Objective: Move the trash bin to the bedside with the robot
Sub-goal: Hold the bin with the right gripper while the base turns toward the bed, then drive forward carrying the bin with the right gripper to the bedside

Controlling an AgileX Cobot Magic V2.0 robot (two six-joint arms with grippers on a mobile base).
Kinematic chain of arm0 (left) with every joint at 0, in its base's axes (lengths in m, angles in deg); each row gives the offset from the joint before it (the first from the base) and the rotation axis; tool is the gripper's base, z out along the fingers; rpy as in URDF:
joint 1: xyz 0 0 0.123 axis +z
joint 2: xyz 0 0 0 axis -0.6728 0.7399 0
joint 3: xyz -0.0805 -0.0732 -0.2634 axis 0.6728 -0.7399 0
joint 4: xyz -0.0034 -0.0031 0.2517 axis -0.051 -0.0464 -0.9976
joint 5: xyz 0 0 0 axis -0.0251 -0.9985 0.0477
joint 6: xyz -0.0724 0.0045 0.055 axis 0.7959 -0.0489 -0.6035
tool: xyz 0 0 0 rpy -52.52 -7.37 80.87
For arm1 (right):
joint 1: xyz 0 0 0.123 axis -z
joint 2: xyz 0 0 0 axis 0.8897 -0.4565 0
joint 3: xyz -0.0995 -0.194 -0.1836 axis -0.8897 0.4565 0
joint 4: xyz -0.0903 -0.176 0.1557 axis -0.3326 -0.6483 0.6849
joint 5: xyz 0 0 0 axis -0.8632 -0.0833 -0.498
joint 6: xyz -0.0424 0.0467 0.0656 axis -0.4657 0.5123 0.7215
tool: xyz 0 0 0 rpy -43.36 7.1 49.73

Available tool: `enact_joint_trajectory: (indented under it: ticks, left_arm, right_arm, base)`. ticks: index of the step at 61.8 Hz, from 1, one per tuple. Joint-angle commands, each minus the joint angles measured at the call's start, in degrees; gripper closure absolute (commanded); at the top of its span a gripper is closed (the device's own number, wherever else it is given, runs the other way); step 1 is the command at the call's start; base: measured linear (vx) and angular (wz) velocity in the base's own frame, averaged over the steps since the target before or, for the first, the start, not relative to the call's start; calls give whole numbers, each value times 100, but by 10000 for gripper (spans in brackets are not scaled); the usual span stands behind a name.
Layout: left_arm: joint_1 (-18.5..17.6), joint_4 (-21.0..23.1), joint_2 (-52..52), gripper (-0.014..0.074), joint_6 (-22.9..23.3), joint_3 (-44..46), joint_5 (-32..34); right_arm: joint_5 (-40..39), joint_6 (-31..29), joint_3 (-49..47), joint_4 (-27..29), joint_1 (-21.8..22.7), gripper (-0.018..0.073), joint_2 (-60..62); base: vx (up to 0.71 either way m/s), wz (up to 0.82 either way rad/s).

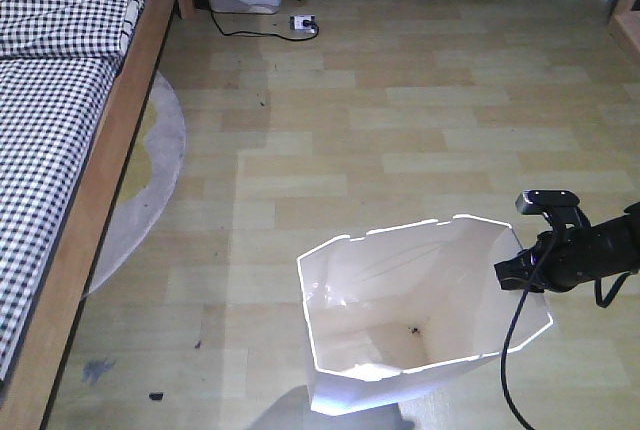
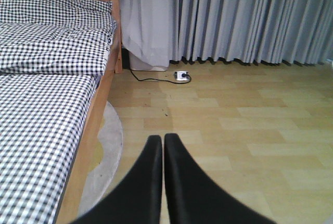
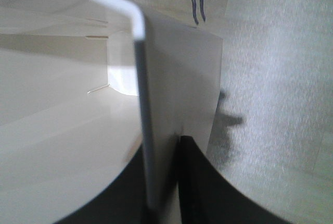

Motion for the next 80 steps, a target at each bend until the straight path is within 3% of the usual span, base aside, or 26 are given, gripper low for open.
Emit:
enact_joint_trajectory:
  ticks: [1, 80]
  left_arm:
    - [-34, 50, -55, 602, 46, -160, 424]
    - [-34, 50, -55, 602, 46, -160, 424]
  right_arm:
    - [973, 78, -84, 373, 23, 566, 373]
    - [973, 78, -84, 373, 23, 566, 373]
  base:
    - [40, 10]
    - [40, 1]
